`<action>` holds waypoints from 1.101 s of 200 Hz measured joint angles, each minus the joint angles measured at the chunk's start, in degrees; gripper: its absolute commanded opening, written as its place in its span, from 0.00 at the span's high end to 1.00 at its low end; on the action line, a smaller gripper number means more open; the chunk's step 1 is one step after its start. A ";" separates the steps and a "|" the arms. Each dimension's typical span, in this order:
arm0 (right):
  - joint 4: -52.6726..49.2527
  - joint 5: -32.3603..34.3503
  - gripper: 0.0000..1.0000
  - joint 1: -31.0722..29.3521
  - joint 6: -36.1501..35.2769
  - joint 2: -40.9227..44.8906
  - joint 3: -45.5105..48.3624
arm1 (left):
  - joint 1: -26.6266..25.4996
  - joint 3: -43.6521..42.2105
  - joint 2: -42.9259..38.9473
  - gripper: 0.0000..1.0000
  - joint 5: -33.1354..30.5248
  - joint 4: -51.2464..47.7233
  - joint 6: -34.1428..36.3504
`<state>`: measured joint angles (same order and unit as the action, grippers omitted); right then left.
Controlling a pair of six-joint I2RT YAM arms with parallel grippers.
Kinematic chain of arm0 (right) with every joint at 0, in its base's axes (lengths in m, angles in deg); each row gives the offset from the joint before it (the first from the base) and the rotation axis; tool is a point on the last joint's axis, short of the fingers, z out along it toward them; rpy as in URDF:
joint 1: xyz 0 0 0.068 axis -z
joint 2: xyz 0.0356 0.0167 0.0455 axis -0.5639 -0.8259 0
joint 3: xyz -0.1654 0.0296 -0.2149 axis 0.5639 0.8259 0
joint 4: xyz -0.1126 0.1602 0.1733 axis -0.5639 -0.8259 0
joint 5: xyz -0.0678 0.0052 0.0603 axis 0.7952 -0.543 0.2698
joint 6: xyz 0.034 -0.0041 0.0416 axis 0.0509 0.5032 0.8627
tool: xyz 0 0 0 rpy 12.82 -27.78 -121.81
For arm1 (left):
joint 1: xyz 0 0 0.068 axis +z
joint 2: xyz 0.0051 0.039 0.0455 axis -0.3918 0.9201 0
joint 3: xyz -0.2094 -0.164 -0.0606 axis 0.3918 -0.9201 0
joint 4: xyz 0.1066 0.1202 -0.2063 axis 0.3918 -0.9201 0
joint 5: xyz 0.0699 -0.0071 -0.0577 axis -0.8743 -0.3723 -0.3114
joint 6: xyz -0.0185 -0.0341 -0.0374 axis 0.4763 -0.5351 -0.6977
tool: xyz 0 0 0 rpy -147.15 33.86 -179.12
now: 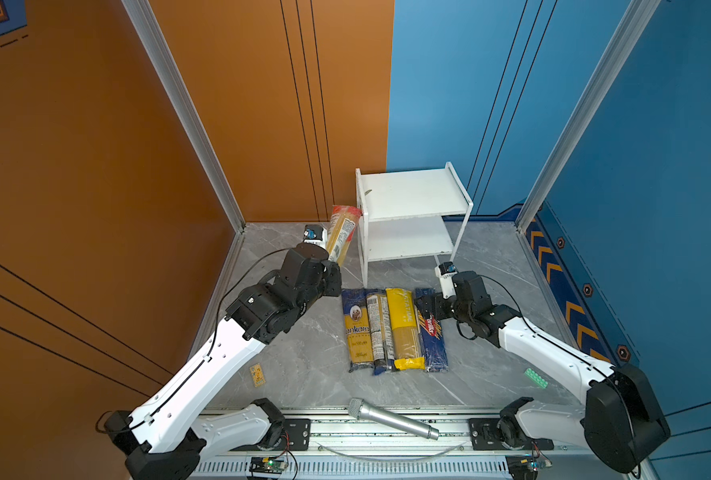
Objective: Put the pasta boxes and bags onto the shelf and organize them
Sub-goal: 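Lift the red-capped bag upright with the left gripper toward the shelf, then carry the upright bag over the shelf's upper tier with the left gripper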
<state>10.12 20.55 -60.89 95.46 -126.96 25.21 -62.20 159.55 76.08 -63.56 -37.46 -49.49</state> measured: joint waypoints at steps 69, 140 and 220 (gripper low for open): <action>0.02 -0.04 0.00 0.00 0.02 -1.11 -0.22 | -0.07 -0.17 -6.14 1.00 -3.82 4.98 0.59; -0.02 -0.02 0.00 -0.02 0.02 -1.09 -0.22 | -2.23 6.32 4.15 1.00 -0.72 8.04 0.39; -0.09 0.02 0.00 -0.07 0.02 0.81 -0.22 | -5.46 20.68 16.00 1.00 -3.39 15.17 -1.68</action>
<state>10.03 20.57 -60.96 95.48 -126.15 24.99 -67.67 180.22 92.08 -66.95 -22.29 -51.17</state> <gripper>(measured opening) 0.994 0.264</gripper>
